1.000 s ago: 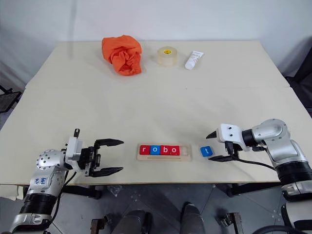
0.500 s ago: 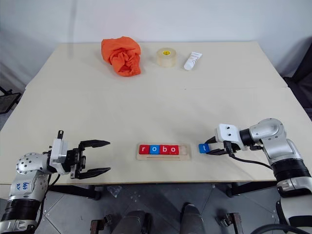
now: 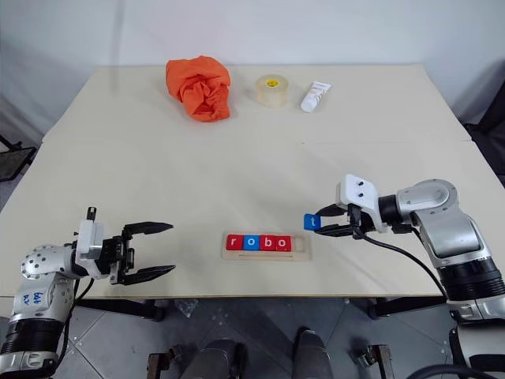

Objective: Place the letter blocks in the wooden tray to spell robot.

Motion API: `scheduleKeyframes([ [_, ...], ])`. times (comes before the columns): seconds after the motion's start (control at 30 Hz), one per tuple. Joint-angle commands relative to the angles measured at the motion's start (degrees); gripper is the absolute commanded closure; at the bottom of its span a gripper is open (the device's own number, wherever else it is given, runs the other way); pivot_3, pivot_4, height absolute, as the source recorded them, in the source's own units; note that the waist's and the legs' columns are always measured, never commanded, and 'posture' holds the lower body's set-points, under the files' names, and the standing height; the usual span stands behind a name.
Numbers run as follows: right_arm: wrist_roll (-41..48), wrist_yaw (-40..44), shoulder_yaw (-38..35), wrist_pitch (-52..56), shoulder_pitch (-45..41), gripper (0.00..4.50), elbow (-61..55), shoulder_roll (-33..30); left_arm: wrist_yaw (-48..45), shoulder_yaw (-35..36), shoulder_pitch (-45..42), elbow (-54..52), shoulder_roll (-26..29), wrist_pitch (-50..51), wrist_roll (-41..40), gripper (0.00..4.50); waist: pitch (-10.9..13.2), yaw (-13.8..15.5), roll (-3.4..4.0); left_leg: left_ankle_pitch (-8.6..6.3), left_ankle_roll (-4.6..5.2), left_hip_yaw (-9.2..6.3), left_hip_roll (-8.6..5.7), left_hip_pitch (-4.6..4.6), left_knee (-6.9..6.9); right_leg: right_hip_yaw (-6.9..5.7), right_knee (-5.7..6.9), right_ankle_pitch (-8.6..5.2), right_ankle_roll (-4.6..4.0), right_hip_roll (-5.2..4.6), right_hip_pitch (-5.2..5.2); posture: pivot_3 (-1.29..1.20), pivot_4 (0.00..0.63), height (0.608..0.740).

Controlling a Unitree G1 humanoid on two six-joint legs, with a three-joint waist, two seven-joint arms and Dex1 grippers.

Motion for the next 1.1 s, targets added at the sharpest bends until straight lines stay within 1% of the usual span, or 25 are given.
scheduleKeyframes([
  [0.03,0.08,-1.16,0.82,3.28,0.17,3.03,-4.73,-0.28,0.24,0.38,-0.81,-0.19,-0.34,-0.67,-0.8,0.0,0.0,-0.05,0.0,-0.02,0.02,0.0,-0.01,0.0,0.0,0.0,0.0,0.0,0.0,0.0,0.0,0.0,0.15,0.74],
  [0.2,-0.43,-3.83,2.5,6.9,-0.29,3.03,-7.84,1.08,0.57,-0.07,-1.56,-0.25,-0.94,-0.76,-0.72,0.0,0.0,-0.07,0.0,-0.04,0.03,0.02,-0.03,-0.02,0.0,0.01,-0.01,0.0,0.0,0.0,-0.02,0.0,0.15,0.74],
  [0.37,-0.12,-4.63,4.35,10.42,0.67,3.03,-12.14,1.25,1.02,-0.38,-1.37,-0.68,-1.97,-0.97,-0.55,0.0,0.0,-0.09,0.0,-0.04,0.03,0.03,-0.03,-0.01,0.0,0.01,0.0,0.0,0.0,0.01,-0.03,0.0,0.15,0.74],
  [0.77,-2.87,-4.97,7.43,8.53,1.95,3.03,-10.25,0.81,2.51,-1.05,-0.1,-2.52,-3.27,-0.83,-0.37,0.0,0.0,-0.08,-0.01,-0.04,0.03,0.02,-0.28,-0.01,0.0,0.02,0.01,0.0,0.0,0.0,-0.03,0.0,0.15,0.74],
  [1.1,-4.02,-4.11,7.5,5.97,1.88,3.03,-6.86,0.26,3.21,-1.16,0.78,-3.5,-3.68,-0.7,-0.46,0.0,0.0,-0.09,-0.01,-0.03,0.03,0.02,-0.29,-0.01,0.0,0.03,0.01,0.0,0.0,0.0,-0.03,0.0,0.15,0.74],
])
